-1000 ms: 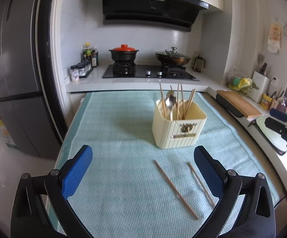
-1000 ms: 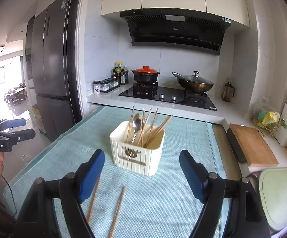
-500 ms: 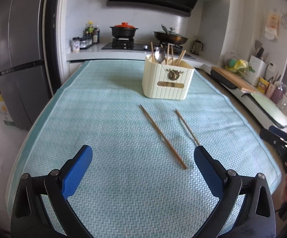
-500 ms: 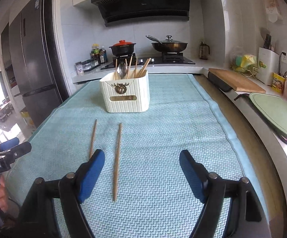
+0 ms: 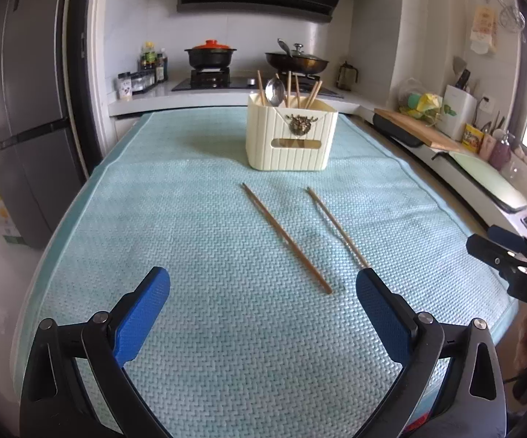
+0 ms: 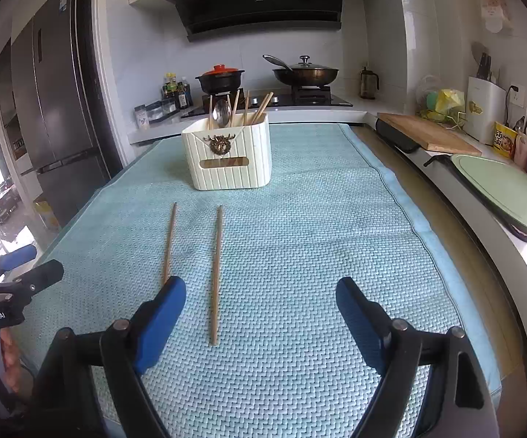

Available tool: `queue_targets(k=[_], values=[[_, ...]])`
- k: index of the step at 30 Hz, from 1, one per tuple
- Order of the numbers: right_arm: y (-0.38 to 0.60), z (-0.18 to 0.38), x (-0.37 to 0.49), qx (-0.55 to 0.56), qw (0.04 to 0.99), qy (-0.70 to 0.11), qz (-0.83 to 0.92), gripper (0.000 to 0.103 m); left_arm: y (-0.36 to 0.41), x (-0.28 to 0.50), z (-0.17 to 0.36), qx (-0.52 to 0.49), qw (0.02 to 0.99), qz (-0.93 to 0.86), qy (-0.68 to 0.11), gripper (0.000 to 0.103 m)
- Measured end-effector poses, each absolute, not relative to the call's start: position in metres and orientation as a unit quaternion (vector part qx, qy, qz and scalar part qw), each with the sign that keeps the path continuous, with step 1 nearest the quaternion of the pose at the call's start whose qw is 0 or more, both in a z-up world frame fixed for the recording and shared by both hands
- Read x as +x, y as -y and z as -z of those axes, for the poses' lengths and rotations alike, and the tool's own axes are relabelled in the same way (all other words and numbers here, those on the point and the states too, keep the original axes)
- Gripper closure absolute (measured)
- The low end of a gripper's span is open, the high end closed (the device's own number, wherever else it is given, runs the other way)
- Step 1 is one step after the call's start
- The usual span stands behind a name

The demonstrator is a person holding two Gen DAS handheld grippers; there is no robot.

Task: Organize utensils
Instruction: 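Pull both open tools back from the caddy toward the remaining chopsticks, then lower both open tools toward the two loose wooden chopsticks on the towel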

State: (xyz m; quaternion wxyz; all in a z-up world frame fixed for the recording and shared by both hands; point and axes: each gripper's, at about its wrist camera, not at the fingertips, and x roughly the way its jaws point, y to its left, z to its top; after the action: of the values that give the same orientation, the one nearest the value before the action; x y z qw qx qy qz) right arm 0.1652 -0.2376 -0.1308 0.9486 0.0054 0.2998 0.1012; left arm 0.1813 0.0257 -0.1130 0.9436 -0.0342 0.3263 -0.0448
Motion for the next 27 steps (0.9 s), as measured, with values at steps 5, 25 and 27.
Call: queue_targets(k=[5, 25, 27], values=[[0.232, 0.126, 0.161, -0.004, 0.952, -0.287, -0.106, 0.017, -0.035, 0.183, 0.116, -0.063, 0.938, 0.044, -0.339, 0.001], [0.25, 0.145, 0.166, 0.062, 0.934, -0.316, -0.156, 0.017, -0.029, 0.203, 0.146, -0.048, 0.899, 0.029, -0.434, 0.001], [0.249, 0.143, 0.167, 0.058, 0.935, -0.312, -0.155, 0.017, -0.03, 0.203, 0.147, -0.044, 0.9, 0.028, -0.433, 0.001]])
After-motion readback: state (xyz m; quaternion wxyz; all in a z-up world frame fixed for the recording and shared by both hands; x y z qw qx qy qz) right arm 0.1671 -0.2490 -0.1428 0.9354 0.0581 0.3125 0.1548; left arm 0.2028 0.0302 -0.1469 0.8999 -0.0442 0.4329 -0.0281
